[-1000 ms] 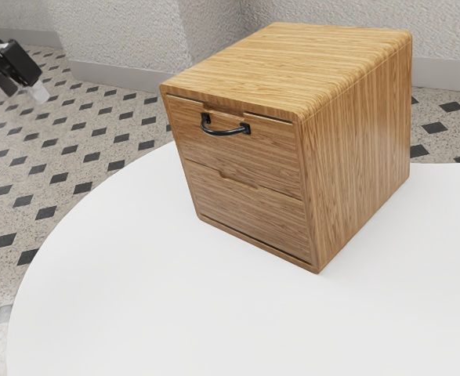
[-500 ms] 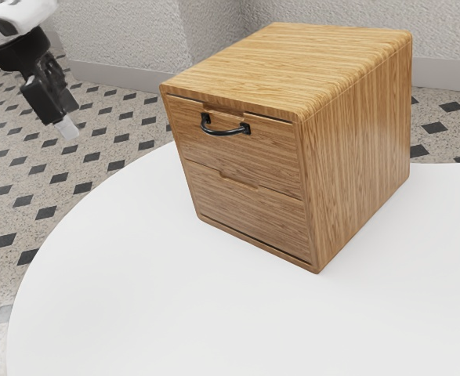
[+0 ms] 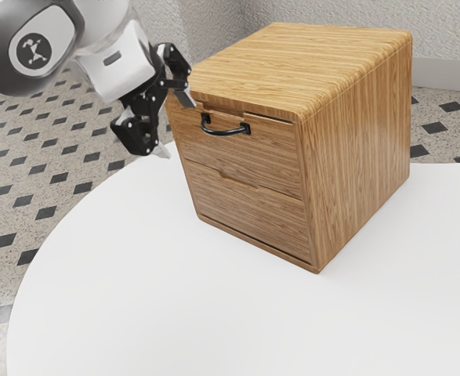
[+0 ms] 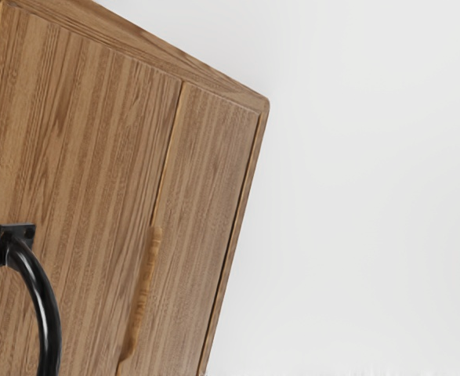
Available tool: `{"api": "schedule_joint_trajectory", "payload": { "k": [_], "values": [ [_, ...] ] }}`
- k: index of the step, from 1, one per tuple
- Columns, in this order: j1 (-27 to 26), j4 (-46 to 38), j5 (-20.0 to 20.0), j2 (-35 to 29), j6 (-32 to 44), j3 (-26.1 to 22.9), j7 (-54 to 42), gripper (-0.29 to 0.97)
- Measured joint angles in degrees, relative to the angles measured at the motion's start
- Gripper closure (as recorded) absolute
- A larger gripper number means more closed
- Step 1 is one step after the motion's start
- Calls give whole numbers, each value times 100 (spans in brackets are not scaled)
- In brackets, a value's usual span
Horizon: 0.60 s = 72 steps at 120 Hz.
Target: Pull the drawer handle with one arm to open the drawer
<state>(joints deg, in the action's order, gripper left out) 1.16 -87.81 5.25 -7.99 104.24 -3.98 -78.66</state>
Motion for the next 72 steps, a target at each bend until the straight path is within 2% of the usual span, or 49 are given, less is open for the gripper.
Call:
{"api": "schedule_joint_trajectory", "payload": {
  "k": [41,72],
  "values": [
    [-73,164,191,551,599,-23,-793,2],
    [-139,120,220,733,863,13,-1149,2]
  ]
}}
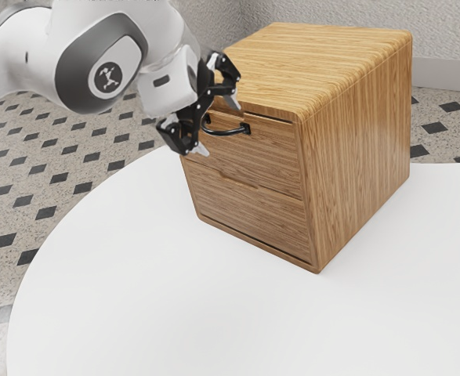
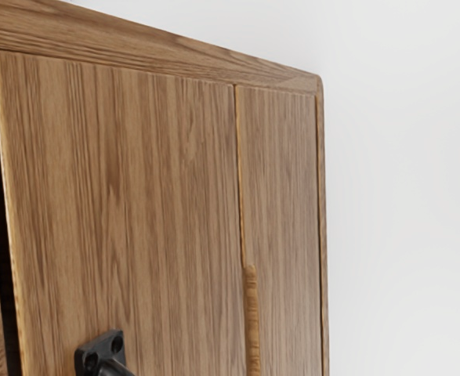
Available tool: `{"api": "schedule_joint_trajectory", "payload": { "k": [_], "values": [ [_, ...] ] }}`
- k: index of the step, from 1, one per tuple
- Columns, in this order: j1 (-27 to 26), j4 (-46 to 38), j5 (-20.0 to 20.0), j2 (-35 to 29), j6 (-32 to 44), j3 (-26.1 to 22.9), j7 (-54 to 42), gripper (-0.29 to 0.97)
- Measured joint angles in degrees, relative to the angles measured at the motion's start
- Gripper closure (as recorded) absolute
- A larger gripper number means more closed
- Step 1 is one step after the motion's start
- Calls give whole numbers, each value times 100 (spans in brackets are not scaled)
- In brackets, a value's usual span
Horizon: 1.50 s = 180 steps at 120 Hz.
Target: Pull the drawer handle with one arm to open the drawer
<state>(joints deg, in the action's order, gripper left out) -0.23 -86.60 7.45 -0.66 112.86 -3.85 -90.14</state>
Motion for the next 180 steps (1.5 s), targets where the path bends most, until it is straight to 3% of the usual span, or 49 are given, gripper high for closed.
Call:
{"api": "schedule_joint_trajectory", "payload": {
  "k": [54,113,138,145,164,180],
  "values": [
    [-168,-330,13,-91,92,358,-348,2],
    [703,-177,83,67,284,349,-517,2],
    [1064,-179,86,-188,52,270,-550,2],
    [844,-179,87,-330,-122,248,-557,2],
    [-686,-162,89,-415,-394,129,-571,2],
    [-461,-160,94,-442,-501,170,-582,2]
  ]
}}
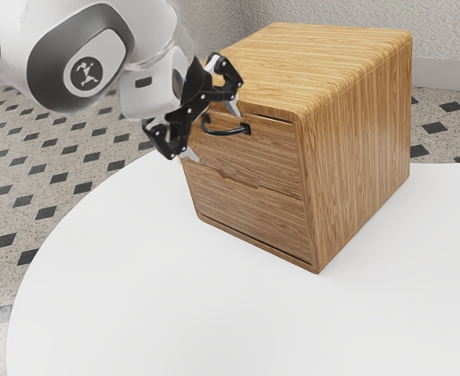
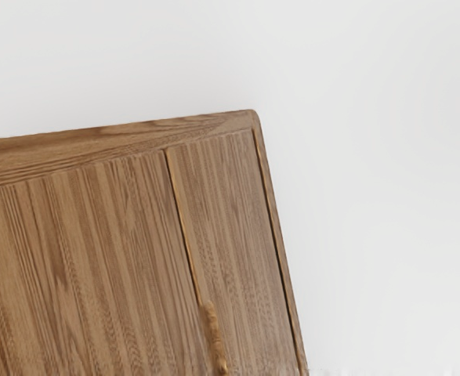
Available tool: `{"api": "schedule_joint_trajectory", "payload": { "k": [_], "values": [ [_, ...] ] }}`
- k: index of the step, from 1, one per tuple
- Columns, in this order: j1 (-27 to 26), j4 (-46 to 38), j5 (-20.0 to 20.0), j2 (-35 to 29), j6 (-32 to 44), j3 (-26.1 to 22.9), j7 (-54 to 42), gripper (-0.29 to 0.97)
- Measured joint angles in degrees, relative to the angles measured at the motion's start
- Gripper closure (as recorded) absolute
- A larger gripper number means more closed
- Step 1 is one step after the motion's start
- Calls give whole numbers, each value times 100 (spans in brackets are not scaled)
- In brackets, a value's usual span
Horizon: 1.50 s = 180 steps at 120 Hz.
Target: Pull the drawer handle with one arm to open the drawer
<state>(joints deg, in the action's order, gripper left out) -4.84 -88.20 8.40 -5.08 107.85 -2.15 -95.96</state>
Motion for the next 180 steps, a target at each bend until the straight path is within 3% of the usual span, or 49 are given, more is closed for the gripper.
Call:
{"api": "schedule_joint_trajectory", "payload": {
  "k": [97,137,180],
  "values": [
    [108,96,-7,246,137,280,-33,2],
    [502,99,-3,306,272,303,-38,2],
    [541,99,-16,502,380,295,-42,2]
  ]
}}
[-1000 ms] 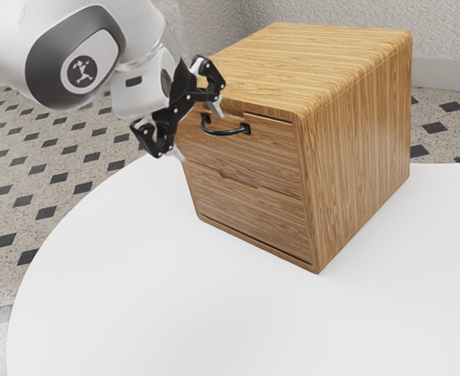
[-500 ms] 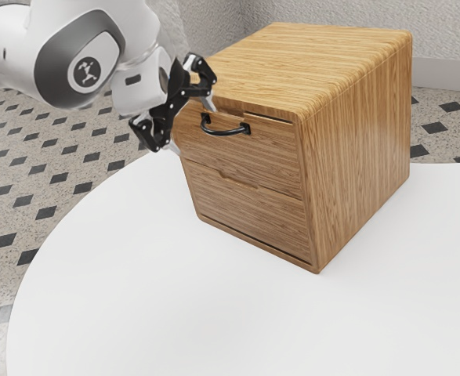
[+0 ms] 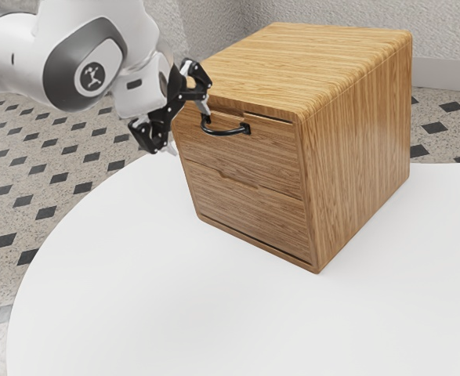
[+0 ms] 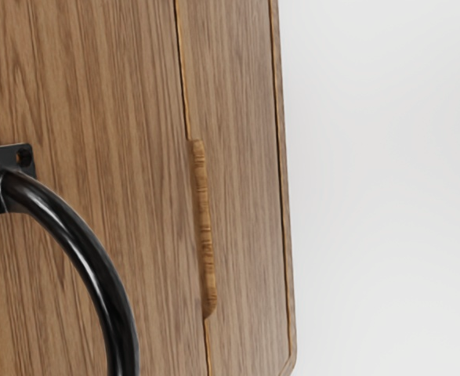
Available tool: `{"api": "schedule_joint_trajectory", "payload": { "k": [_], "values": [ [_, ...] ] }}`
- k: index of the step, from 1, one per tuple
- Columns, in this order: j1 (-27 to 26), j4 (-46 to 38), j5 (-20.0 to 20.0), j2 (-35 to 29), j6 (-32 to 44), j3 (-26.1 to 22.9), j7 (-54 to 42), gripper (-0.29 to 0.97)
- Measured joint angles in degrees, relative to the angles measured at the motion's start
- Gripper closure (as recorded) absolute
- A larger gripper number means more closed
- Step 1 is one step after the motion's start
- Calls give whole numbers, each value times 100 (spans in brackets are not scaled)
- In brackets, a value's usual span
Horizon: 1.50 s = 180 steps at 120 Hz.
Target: Pull the drawer handle with one arm to open the drawer
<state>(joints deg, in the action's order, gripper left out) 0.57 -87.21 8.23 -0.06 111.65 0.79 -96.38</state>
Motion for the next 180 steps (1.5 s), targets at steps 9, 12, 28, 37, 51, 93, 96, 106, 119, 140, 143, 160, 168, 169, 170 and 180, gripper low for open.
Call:
{"api": "schedule_joint_trajectory", "payload": {
  "k": [9,12,28,37,51,93,96,106,119,140,143,160,168,169,170,180],
  "values": [
    [-7,0,-3,42,26,0,0,2],
    [-8,0,-3,49,32,-2,-1,2],
    [-26,-3,-6,94,57,0,-1,2],
    [-37,-1,-2,115,67,-1,-2,2],
    [-58,-3,1,235,77,-1,-2,2],
    [-141,-316,10,91,147,75,-3,1],
    [-136,-407,10,14,168,72,-3,2],
    [-191,-694,11,-243,239,134,-3,4],
    [-106,-1008,11,-566,296,173,-4,3],
    [148,-1539,11,-1036,389,198,-4,0],
    [145,-1552,9,-1043,415,189,-3,1],
    [117,-1665,10,-1023,524,160,-3,1],
    [118,-1743,11,-1011,556,159,-2,0],
    [118,-1762,11,-1013,560,159,-2,0],
    [120,-1782,10,-1018,566,158,-2,-2],
    [131,-2023,8,-1132,628,168,-2,-3]
  ]
}}
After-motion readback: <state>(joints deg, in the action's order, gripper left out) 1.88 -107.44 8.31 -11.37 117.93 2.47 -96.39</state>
